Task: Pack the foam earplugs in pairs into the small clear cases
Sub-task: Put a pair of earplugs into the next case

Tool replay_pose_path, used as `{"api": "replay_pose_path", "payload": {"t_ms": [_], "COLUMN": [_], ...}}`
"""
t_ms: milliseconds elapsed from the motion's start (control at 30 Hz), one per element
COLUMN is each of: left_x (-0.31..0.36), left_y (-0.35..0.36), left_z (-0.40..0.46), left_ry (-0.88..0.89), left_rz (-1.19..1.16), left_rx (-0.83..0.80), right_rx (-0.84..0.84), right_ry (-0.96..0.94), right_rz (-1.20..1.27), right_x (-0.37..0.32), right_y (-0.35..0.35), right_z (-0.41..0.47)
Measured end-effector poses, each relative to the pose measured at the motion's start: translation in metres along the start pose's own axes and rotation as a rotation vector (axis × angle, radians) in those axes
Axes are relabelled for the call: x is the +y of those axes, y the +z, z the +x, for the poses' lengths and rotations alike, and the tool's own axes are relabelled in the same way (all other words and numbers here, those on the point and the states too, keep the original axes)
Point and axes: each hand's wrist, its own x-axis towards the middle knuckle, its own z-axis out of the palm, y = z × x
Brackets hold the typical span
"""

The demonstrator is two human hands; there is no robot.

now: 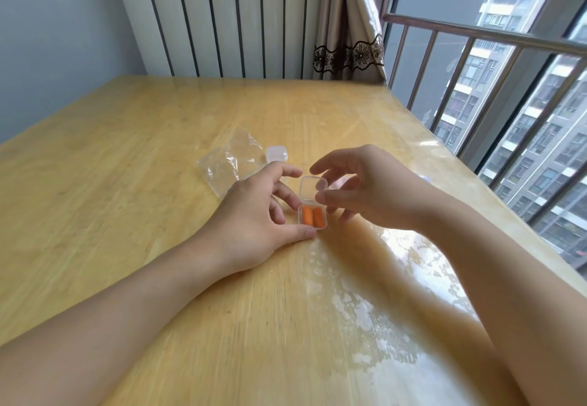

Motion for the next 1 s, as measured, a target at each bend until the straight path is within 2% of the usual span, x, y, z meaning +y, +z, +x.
{"api": "replay_pose_path", "payload": {"t_ms": [167,267,467,533,633,700,800,1000], "left_x": [-0.002,-0.001,0.002,0.003,0.004,0.006,0.008,0.007], "left_y": [0.001,0.002,-0.002,-0.003,-0.003,-0.002,-0.004,-0.007], "left_z": [0.002,0.004,0.006,0.006,0.005,0.005,0.005,0.005], "left_ry": [0.008,0.008,-0.022,-0.024,-0.03,-0.045,-0.079,-0.121], "left_rz": [-0.083,-0.144,-0.278,-0.328,-0.338,-0.355,-0.43,-0.481], "left_rx": [-0.009,-0.007,0.063,0.072,0.072,0.073,0.104,0.112], "right_rx": [0.078,0.022,-0.096,-0.047,0.176,0.265,0.29,0.336], "right_ry": [0.009,-0.031,-0.136,-0.187,-0.282,-0.376,-0.443,-0.465], "right_rz": [0.064,0.118,0.076,0.037,-0.049,-0.135,-0.208,-0.183], "right_x": [0.003,0.001,-0.009,-0.01,-0.011,-0.011,-0.01,-0.008], "right_y": [0.005,0.0,-0.008,-0.004,0.009,0.018,0.024,0.029], "right_z": [0.004,0.002,-0.005,-0.006,-0.006,-0.005,-0.003,-0.003]}}
